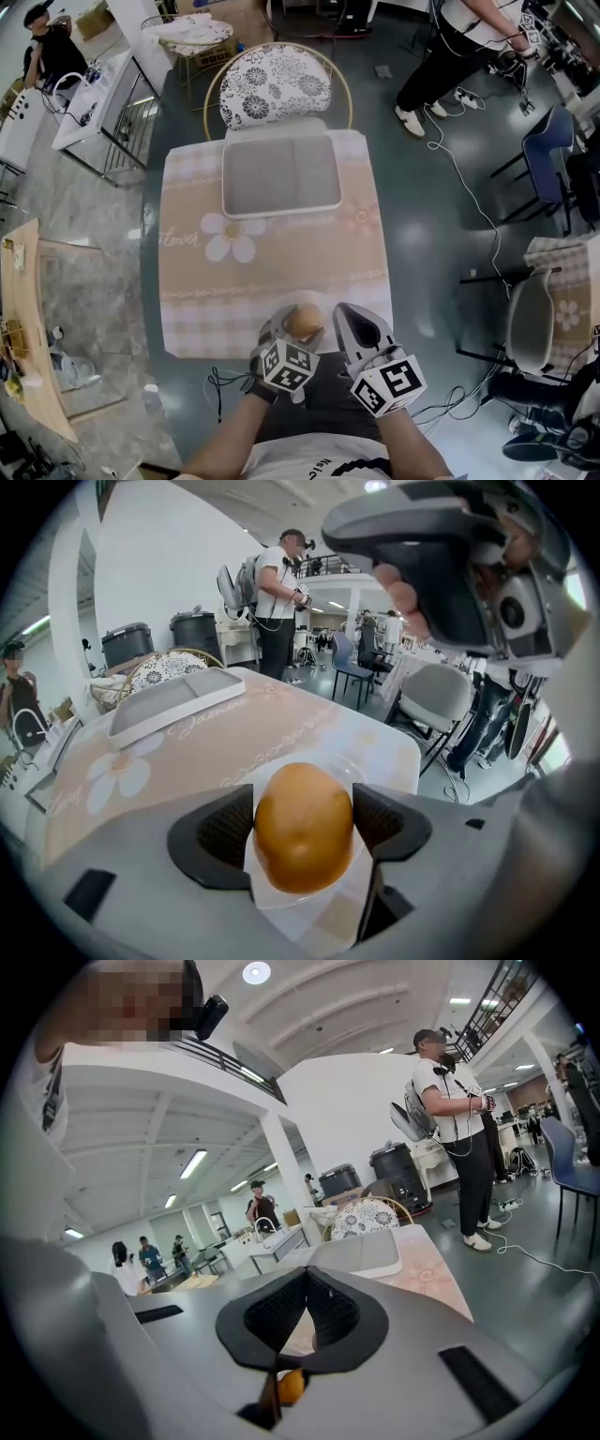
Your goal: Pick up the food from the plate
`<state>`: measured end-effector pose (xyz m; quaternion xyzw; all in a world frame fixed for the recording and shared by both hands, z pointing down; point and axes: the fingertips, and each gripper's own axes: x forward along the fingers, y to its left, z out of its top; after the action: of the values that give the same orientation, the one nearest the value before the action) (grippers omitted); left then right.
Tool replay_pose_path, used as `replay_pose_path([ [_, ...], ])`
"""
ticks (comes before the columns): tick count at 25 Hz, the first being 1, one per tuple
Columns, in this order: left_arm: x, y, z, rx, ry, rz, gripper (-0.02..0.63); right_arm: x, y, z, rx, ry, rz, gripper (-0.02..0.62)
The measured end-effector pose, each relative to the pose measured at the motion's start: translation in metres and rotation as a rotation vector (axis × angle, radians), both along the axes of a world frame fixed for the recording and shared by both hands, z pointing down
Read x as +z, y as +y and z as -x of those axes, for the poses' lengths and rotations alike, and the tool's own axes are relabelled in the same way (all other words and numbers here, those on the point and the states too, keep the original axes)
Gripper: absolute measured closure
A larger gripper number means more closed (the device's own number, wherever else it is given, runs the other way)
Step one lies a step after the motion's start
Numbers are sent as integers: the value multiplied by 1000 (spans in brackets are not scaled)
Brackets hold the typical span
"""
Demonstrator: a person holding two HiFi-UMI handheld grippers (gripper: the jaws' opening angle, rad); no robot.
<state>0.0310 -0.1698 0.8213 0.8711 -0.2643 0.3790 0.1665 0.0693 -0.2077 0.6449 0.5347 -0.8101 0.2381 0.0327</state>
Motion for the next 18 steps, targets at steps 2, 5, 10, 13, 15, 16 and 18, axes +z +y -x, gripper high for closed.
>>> replay_pose_path([
  [2,0,-1,0,-10,4,-15,288,0,1,0,-2,2,2,581],
  [5,-7,-2,1,-20,22,-31,288,0,2,0,-3,3,7,581],
  [10,-41,-5,3,-53,72,-44,288,-10,4,1,-5,1,19,581],
  [13,-70,-6,8,-93,105,-40,288,-23,7,2,-7,1,25,580],
  [15,-91,-7,13,-122,127,-43,288,-33,7,4,-10,-1,28,581],
  [16,-102,-7,17,-134,137,-45,288,-38,7,7,-13,-1,29,581],
  [18,-124,-7,24,-155,157,-50,288,-51,8,12,-21,-3,28,581],
])
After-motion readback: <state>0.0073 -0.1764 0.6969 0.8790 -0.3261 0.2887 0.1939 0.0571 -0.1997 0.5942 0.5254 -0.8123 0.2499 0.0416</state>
